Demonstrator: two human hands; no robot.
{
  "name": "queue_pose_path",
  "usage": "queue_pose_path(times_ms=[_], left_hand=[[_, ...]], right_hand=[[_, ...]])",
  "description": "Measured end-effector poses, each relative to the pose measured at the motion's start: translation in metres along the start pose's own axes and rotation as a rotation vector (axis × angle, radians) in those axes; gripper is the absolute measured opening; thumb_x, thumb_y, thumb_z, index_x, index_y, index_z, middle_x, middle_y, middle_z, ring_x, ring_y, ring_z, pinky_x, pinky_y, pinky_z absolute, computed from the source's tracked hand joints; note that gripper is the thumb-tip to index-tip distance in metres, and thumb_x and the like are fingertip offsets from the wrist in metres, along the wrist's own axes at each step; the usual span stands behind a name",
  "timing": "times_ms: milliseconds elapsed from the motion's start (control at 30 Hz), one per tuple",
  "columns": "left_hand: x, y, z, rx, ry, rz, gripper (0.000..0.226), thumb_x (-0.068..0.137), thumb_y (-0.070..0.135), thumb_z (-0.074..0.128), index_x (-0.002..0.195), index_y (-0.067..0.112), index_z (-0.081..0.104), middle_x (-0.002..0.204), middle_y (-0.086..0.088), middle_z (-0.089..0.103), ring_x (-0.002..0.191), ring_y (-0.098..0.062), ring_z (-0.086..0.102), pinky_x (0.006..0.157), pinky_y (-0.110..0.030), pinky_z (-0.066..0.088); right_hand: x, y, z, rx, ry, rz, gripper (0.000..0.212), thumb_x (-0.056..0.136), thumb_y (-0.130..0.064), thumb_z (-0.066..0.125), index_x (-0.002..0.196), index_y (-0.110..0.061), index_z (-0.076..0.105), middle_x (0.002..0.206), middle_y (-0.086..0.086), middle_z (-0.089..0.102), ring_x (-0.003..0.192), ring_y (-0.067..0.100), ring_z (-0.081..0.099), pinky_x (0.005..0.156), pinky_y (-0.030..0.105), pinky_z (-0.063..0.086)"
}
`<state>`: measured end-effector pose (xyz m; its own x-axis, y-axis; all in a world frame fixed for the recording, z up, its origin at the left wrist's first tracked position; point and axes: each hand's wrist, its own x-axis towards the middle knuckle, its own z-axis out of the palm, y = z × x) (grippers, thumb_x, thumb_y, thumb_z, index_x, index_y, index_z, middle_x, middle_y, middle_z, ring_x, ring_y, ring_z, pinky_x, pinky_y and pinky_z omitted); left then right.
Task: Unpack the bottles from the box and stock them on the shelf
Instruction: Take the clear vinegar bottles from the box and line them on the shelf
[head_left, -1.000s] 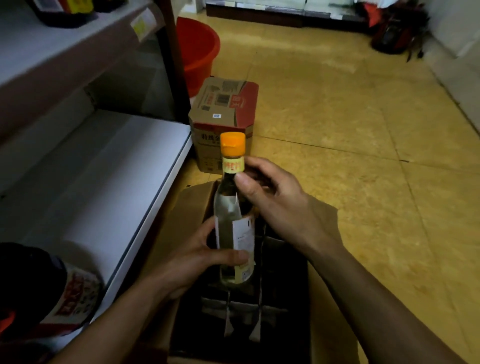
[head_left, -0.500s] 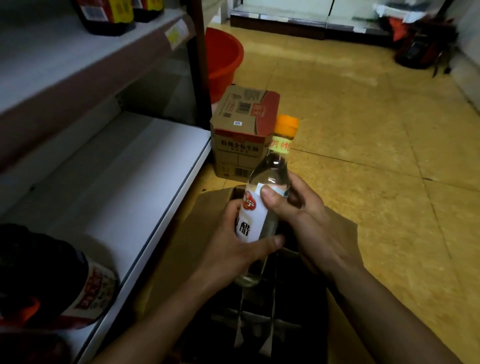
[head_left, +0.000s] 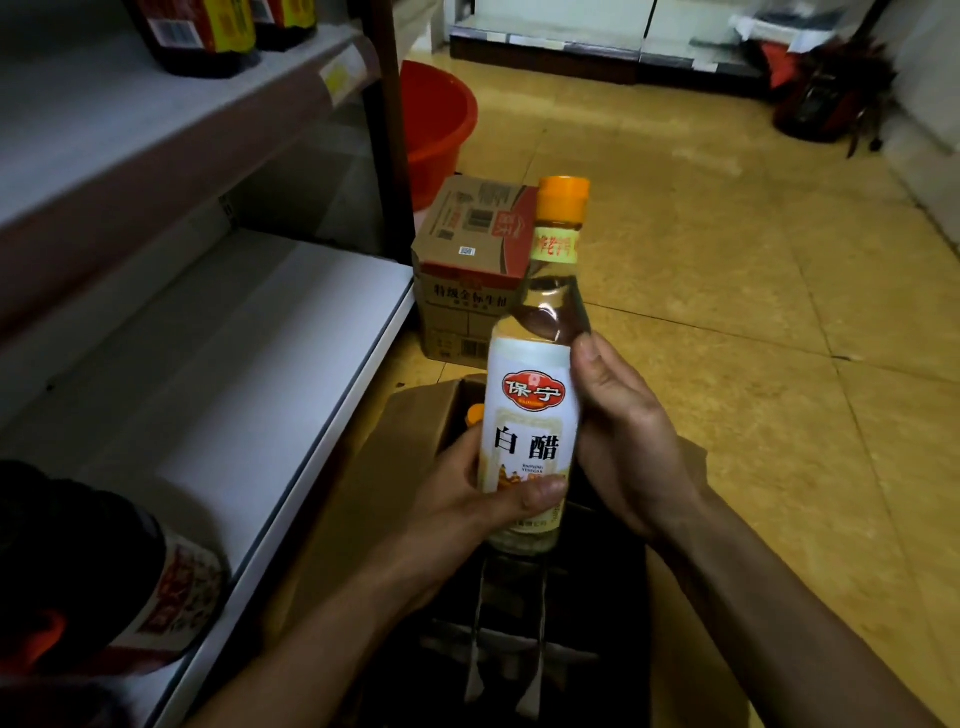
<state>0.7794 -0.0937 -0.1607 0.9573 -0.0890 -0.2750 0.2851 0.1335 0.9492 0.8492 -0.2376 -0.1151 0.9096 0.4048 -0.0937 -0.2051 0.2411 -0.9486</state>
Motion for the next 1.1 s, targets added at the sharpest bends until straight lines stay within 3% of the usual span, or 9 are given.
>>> queue_pose_path(times_ms=[100,167,300,433,567,733,933,1100], left_hand=[[0.004,-0.009,0.004,0.001,0.084,0.047,0.058,0.074,0.029,0.083,0.127,0.027,0.061,0.116,-0.001,0.076,0.107,-0.020,0.074,0.090,-0.036,0.060],[0.007,-0.013,0.003,-0.006,0.118,0.049,0.061,0.072,0.030,0.085,0.129,0.028,0.060,0.115,0.000,0.076,0.106,-0.020,0.074,0.085,-0.032,0.061],[0.008,-0.012,0.001,-0.017,0.131,0.025,0.060,0.076,0.023,0.087,0.129,0.025,0.059,0.114,-0.001,0.077,0.105,-0.019,0.074,0.080,-0.028,0.062],[-0.008,-0.003,0.006,-0.026,0.165,-0.027,0.061,0.075,0.019,0.082,0.130,0.025,0.057,0.114,0.000,0.076,0.104,-0.018,0.074,0.077,-0.025,0.061],[-0.033,0.007,0.018,-0.025,0.201,-0.079,0.062,0.077,0.013,0.080,0.129,0.034,0.054,0.113,0.008,0.075,0.103,-0.008,0.073,0.073,-0.019,0.059],[-0.062,0.017,0.034,-0.034,0.182,-0.148,0.065,0.078,0.024,0.078,0.132,0.046,0.049,0.122,0.015,0.071,0.111,-0.002,0.069,0.085,-0.020,0.059],[-0.100,0.026,0.048,-0.070,0.177,-0.259,0.059,0.082,0.018,0.076,0.137,0.024,0.054,0.118,0.008,0.074,0.109,-0.008,0.071,0.082,-0.022,0.058],[-0.145,0.061,0.066,-0.115,0.188,-0.397,0.063,0.077,0.028,0.079,0.135,0.026,0.055,0.120,0.001,0.074,0.110,-0.019,0.072,0.081,-0.033,0.062]], right_hand=[[-0.005,-0.001,-0.002,-0.343,-0.058,0.033,0.051,0.091,-0.063,0.051,0.139,-0.045,0.052,0.118,-0.019,0.073,0.107,-0.003,0.069,0.089,0.022,0.056],[-0.008,0.001,-0.007,-0.442,-0.073,0.068,0.045,0.092,-0.057,0.051,0.135,-0.046,0.050,0.111,-0.022,0.074,0.101,-0.009,0.069,0.084,0.015,0.056],[-0.009,0.003,-0.010,-0.470,-0.120,0.154,0.053,0.093,-0.035,0.067,0.141,-0.029,0.047,0.126,-0.008,0.072,0.114,0.009,0.070,0.098,0.036,0.058],[-0.016,-0.004,-0.006,-0.314,-0.109,0.232,0.046,0.095,-0.022,0.067,0.138,-0.029,0.053,0.123,-0.005,0.074,0.112,0.010,0.072,0.091,0.030,0.060],[-0.033,-0.009,-0.001,-0.270,-0.087,0.285,0.054,0.086,-0.030,0.072,0.137,-0.032,0.056,0.122,-0.005,0.075,0.114,0.013,0.071,0.097,0.037,0.058],[-0.062,-0.018,0.006,-0.198,-0.045,0.346,0.053,0.087,-0.029,0.067,0.139,-0.031,0.056,0.127,-0.003,0.073,0.119,0.015,0.069,0.103,0.044,0.055],[-0.111,-0.024,0.015,-0.221,0.035,0.371,0.050,0.091,-0.025,0.062,0.141,-0.021,0.054,0.125,0.001,0.073,0.118,0.018,0.069,0.096,0.037,0.058],[-0.149,-0.061,0.036,-0.258,0.049,0.435,0.047,0.096,-0.030,0.063,0.140,-0.019,0.054,0.122,0.003,0.074,0.112,0.019,0.072,0.089,0.034,0.061]])
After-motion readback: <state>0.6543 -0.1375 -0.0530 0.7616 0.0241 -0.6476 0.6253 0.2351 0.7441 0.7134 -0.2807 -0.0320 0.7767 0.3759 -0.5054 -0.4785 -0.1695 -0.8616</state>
